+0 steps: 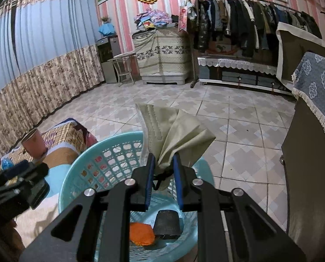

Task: Collect trash
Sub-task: 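Open the left tool to drop the orange bag into the basket while the right tool holds the cloth, then open the right tool to drop the grey-green cloth into the basket, then move the left tool to the peeled orange and grasp it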

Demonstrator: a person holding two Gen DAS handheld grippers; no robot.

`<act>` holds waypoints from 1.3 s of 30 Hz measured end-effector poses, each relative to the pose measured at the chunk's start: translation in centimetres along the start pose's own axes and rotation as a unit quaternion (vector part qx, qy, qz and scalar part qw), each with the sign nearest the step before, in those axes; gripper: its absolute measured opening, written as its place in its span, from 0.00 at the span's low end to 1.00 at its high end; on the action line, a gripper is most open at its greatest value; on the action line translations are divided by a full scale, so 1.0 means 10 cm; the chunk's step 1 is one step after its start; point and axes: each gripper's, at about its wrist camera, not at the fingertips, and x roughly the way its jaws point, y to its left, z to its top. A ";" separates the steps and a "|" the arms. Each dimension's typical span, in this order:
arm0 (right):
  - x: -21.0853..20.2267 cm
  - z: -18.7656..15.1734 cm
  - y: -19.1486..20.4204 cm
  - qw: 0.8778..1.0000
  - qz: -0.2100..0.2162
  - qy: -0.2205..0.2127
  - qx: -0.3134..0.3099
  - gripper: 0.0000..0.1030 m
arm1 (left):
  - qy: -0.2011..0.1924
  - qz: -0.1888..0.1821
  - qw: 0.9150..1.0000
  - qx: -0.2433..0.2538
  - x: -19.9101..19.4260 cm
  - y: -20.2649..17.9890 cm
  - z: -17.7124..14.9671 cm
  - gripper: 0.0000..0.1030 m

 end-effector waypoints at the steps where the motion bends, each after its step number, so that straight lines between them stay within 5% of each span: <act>1: 0.01 -0.01 0.04 1.000 0.006 0.000 -0.003 0.20 | -0.002 0.002 1.000 -0.003 -0.02 0.03 0.02 0.86; 5: 0.07 -0.06 0.15 1.000 0.014 0.012 -0.007 0.24 | -0.014 0.020 1.000 -0.003 -0.12 0.10 0.04 0.91; 8: 0.10 -0.09 0.17 1.000 0.016 0.017 -0.004 0.44 | -0.023 0.032 0.999 -0.003 -0.21 0.16 0.06 0.94; 12: 0.08 -0.09 0.18 1.000 0.006 0.015 -0.006 0.56 | -0.030 0.042 0.999 -0.010 -0.33 0.28 0.07 0.95; 14: 0.05 -0.07 0.22 1.000 0.002 0.008 -0.006 0.71 | -0.035 0.052 0.998 -0.014 -0.41 0.37 0.08 0.95; 19: -0.06 -0.03 0.41 1.000 0.003 -0.010 -0.020 0.86 | -0.041 0.084 0.995 -0.030 -0.61 0.70 0.07 0.95; 29: -0.37 0.01 1.28 0.994 0.079 -0.030 -0.074 0.86 | -0.055 0.169 0.981 -0.074 -1.14 1.58 -0.08 0.95; 39: -0.54 -0.22 2.24 0.979 0.156 -0.022 -0.133 0.86 | -0.020 0.250 0.964 -0.089 -1.46 2.51 -0.45 0.95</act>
